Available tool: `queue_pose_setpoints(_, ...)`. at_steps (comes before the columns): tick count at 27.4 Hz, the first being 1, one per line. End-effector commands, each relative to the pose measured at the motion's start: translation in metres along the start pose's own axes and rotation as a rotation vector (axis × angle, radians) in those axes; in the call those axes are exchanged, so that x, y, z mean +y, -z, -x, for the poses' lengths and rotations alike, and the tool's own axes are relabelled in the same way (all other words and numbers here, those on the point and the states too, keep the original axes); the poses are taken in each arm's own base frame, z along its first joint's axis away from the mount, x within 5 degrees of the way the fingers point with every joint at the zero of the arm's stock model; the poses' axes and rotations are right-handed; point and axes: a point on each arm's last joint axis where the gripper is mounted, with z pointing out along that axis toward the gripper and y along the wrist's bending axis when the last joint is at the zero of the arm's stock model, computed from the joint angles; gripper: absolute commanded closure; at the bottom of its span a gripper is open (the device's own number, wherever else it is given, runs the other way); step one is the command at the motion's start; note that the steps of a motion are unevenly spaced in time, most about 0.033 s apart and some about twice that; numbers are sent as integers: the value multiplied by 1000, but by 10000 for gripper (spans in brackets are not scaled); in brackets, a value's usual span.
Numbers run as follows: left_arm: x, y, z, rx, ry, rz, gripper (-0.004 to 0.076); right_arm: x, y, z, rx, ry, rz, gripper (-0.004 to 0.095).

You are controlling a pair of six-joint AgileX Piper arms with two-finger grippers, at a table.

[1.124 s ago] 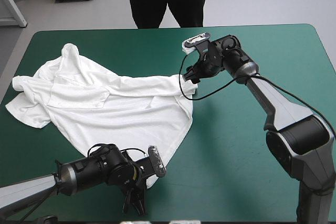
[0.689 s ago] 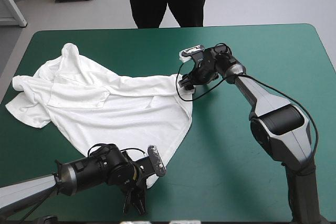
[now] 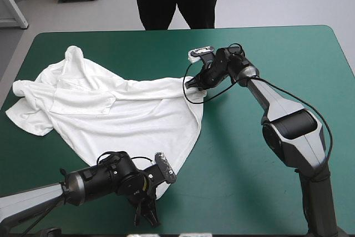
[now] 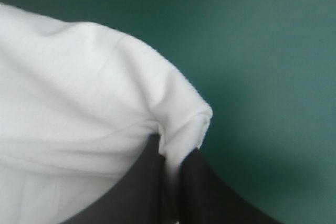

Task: Fold the cloth

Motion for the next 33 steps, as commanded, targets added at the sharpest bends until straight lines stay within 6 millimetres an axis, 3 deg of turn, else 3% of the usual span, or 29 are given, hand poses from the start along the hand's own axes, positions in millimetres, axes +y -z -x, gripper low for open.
queue_pose_setpoints(1,1,54,15,-150,66,50,733,-1,75,16,-114,6,-12,925)
queue_pose_setpoints(4,13,122,29,-342,151,186,733,1,144,17,-200,18,-36,925)
queue_pose_setpoints(6,17,153,32,-402,155,238,733,8,181,14,-258,36,-51,925)
queue_pose_setpoints(8,24,200,36,-507,173,329,733,15,236,7,-357,55,-98,925)
queue_pose_setpoints(10,28,235,35,-603,188,387,733,21,277,-1,-447,65,-141,925)
queue_pose_setpoints(15,31,316,20,-852,243,456,733,33,367,-30,-673,60,-246,925)
queue_pose_setpoints(19,32,382,-9,-1086,264,522,733,49,431,-62,-864,73,-260,925)
queue_pose_setpoints(23,30,428,-35,-1316,273,568,733,62,477,-91,-1030,85,-261,925)
queue_pose_setpoints(26,30,452,-52,-1460,278,615,733,70,507,-111,-1166,91,-258,925)
queue_pose_setpoints(33,25,474,-60,-1618,165,731,733,81,548,-145,-1346,111,-259,925)
